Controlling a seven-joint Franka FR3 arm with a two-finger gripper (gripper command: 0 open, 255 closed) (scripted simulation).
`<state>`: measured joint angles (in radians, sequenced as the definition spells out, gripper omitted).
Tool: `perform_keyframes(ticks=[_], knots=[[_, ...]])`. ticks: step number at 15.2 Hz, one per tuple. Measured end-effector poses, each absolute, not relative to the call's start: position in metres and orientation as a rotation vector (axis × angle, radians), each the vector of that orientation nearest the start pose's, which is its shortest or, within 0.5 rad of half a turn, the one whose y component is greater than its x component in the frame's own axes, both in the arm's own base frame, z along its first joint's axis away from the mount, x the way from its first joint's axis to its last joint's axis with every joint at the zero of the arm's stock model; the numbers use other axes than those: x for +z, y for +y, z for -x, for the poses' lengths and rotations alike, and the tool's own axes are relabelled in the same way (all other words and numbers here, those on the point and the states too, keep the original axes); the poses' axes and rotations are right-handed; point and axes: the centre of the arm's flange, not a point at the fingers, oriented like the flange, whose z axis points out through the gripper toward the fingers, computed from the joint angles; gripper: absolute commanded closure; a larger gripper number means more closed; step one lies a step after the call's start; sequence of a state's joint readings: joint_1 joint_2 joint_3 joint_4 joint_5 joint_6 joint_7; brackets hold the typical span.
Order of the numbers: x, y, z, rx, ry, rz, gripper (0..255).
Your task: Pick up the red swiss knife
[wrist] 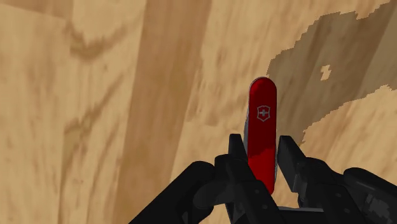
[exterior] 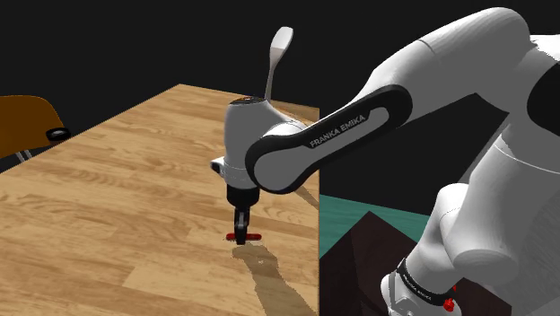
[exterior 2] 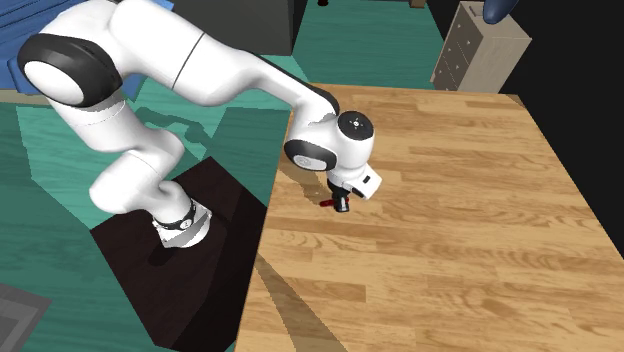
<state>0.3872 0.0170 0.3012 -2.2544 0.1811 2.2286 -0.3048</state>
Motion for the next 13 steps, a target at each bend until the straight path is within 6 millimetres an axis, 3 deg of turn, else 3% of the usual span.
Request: perform_keyframes(ticks=[13], knots=[[0.419,0.334,-0.396,0.104,-1.279,2.719,255]])
